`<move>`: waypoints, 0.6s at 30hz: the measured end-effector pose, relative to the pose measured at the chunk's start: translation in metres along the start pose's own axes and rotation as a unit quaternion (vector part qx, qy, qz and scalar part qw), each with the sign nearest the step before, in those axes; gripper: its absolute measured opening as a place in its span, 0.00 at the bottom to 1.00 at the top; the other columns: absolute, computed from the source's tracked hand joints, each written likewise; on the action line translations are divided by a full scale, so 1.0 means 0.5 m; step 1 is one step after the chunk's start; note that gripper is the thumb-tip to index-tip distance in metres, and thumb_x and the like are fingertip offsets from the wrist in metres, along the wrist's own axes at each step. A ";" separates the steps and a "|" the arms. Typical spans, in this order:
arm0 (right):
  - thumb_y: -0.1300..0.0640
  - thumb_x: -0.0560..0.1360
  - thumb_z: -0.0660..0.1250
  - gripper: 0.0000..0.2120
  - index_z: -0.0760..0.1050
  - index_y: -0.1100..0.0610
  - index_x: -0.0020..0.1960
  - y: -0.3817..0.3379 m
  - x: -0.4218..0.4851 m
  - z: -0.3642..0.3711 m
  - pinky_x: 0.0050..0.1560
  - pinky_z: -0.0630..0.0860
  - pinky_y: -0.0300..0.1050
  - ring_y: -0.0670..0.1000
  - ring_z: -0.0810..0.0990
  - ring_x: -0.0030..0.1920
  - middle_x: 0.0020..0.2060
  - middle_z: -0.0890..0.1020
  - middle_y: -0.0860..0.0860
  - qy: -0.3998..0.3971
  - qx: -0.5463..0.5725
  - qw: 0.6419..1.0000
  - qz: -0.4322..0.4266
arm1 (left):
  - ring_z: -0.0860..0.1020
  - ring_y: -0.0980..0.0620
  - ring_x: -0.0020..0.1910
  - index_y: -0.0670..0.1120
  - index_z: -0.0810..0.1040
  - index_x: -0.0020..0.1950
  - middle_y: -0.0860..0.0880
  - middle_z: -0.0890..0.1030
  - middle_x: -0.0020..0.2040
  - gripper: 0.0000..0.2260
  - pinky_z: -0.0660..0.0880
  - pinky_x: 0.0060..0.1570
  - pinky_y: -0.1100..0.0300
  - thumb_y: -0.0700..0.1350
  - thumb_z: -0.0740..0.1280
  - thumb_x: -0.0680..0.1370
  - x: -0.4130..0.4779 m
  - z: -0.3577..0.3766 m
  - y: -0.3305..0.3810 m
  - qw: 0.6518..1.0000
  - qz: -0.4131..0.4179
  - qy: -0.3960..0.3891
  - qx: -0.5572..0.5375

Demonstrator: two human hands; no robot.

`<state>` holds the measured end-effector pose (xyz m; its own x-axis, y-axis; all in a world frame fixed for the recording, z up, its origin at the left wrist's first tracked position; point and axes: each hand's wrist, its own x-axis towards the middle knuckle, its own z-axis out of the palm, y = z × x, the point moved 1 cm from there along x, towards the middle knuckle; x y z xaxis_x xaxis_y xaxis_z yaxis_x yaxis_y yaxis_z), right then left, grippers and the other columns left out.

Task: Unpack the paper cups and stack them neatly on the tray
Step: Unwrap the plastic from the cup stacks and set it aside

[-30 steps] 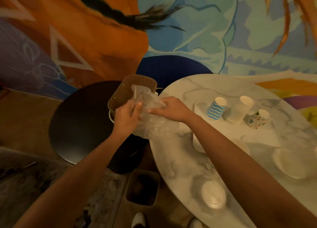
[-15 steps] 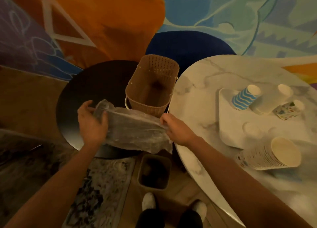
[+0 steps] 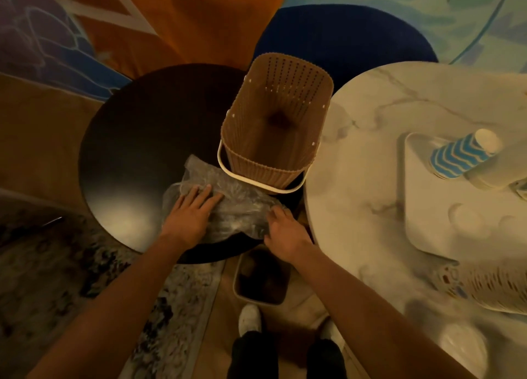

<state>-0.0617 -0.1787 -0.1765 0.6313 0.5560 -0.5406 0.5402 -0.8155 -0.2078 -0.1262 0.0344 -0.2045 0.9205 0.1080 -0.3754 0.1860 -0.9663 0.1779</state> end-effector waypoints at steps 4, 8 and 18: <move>0.53 0.78 0.59 0.30 0.52 0.62 0.75 -0.004 0.009 0.000 0.71 0.61 0.51 0.59 0.52 0.74 0.73 0.56 0.56 0.008 0.000 1.000 0.004 | 0.44 0.48 0.77 0.56 0.50 0.77 0.51 0.46 0.79 0.29 0.42 0.73 0.49 0.42 0.57 0.79 0.017 -0.001 0.001 0.999 -0.012 0.014 -0.034; 0.52 0.77 0.61 0.27 0.58 0.60 0.73 -0.011 -0.007 -0.028 0.68 0.65 0.52 0.58 0.56 0.72 0.71 0.59 0.56 0.020 0.036 0.999 0.001 | 0.60 0.43 0.74 0.49 0.65 0.73 0.45 0.64 0.74 0.26 0.52 0.72 0.47 0.43 0.64 0.75 -0.006 -0.016 0.020 0.991 -0.013 0.122 -0.061; 0.53 0.74 0.64 0.14 0.75 0.55 0.59 0.015 -0.161 -0.163 0.57 0.72 0.47 0.53 0.72 0.59 0.56 0.76 0.53 0.220 0.155 0.963 -0.021 | 0.75 0.45 0.54 0.45 0.77 0.57 0.46 0.79 0.53 0.15 0.68 0.55 0.55 0.48 0.69 0.73 -0.105 -0.114 0.177 0.937 0.052 0.295 -0.181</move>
<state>-0.0633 -0.2167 -0.0683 0.8241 0.5479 -0.1438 0.4209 -0.7621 -0.4921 -0.1385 -0.0436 -0.1174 0.9502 0.2309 0.2092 0.0911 -0.8481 0.5219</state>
